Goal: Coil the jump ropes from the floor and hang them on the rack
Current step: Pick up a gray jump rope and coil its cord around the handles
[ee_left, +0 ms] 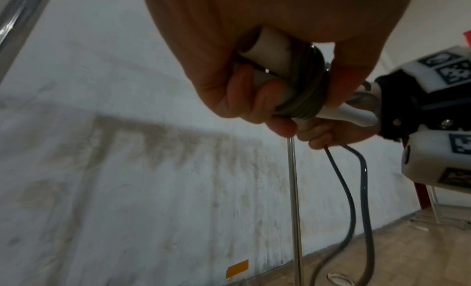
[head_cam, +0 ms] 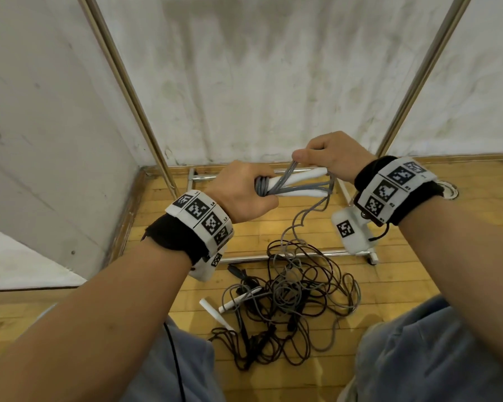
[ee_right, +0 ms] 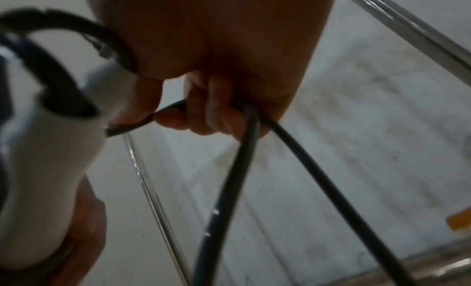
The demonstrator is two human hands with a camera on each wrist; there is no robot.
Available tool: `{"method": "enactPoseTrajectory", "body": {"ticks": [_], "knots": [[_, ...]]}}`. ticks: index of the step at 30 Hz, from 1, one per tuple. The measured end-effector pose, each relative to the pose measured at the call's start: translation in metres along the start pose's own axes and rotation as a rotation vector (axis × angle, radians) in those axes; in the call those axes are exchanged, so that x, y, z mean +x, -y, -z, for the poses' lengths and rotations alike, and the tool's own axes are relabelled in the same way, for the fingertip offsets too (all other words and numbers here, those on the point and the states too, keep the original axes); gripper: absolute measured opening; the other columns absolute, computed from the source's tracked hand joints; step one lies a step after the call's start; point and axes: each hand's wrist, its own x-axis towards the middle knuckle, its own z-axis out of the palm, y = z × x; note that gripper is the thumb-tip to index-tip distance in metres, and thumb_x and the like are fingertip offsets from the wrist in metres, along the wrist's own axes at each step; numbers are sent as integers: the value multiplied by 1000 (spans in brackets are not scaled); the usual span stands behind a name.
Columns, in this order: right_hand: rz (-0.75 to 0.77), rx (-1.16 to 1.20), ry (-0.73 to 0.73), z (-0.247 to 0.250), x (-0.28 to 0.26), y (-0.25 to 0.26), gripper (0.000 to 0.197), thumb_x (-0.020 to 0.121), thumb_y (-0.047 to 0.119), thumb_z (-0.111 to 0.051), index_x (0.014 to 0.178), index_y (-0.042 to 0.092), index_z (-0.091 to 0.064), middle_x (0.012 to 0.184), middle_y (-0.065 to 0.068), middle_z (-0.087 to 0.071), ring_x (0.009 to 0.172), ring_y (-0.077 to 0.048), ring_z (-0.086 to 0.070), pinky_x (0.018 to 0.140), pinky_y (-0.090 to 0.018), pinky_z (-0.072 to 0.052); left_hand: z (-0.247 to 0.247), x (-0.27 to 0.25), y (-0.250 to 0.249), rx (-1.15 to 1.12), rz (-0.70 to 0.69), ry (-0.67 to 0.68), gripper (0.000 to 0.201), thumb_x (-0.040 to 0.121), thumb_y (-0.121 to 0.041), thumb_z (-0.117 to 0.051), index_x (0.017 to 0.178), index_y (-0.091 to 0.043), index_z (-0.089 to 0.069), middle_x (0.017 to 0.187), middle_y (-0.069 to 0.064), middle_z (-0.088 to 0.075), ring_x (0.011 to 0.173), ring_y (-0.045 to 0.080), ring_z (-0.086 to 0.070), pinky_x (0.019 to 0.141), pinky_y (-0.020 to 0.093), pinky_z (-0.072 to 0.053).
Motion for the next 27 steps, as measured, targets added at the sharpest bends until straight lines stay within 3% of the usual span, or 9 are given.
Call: {"method": "enactPoseTrajectory", "body": {"ticks": [3,5,7,9,11,13,16,20,27], "knots": [[-40,139,108,-2,-4,2,51,83,48,-56,57,6,-48,46,5,-37,42,-8,-35,50,-14,-34,5,-1,-6,-77,5,-14,12,71,-23,-71,77,-17,-62,59,-4,-51,53,12,-44,49,25,-32],[-58,187,164,-6,-6,4,50,88,46,-50,74,-2,-58,61,-6,-49,55,-15,-44,61,-21,-37,7,-1,-8,-128,24,-32,16,71,-20,-72,72,-23,-57,58,-6,-48,54,11,-44,49,25,-32],[-110,303,149,-11,-9,8,32,94,33,-48,86,4,-56,64,-7,-48,53,-15,-43,52,-19,-38,8,0,-9,-190,50,-68,23,72,-17,-73,69,-27,-52,57,-8,-46,52,7,-42,49,20,-31],[-137,325,85,-17,-9,8,30,97,26,-46,73,9,-51,53,2,-43,46,-10,-36,41,-14,-32,11,1,-12,-256,80,-94,27,72,-17,-74,67,-30,-51,58,-9,-46,51,4,-42,48,15,-30],[-123,213,61,-24,-9,7,33,98,19,-43,65,18,-47,53,3,-41,43,-6,-34,42,-14,-30,12,2,-16,-336,123,-103,22,69,-22,-74,67,-29,-53,58,-8,-48,50,4,-42,49,17,-33],[-109,135,81,-32,-7,8,31,97,14,-40,65,17,-43,57,3,-41,47,-9,-34,46,-20,-30,13,1,-20,-458,178,-125,17,63,-27,-69,69,-24,-53,57,-5,-54,48,5,-44,49,21,-35],[-91,165,99,-49,-9,11,37,98,32,-34,66,15,-42,58,2,-40,52,-14,-30,52,-28,-26,13,3,-23,-647,244,-176,18,61,-25,-65,71,-19,-51,57,2,-60,46,10,-45,50,28,-34],[-80,80,100,-72,-18,12,55,96,55,-15,67,17,-43,61,3,-45,54,-14,-36,56,-30,-30,13,2,-22,-719,298,-221,21,63,-26,-63,71,-17,-46,58,3,-58,46,13,-43,50,30,-31],[-65,118,98,-72,-17,17,56,95,58,-16,63,21,-43,56,8,-41,50,-10,-36,56,-28,-30,17,6,-17,-870,380,-330,24,82,-6,-63,83,-15,-41,64,9,-57,37,5,-45,39,18,-32]]}}
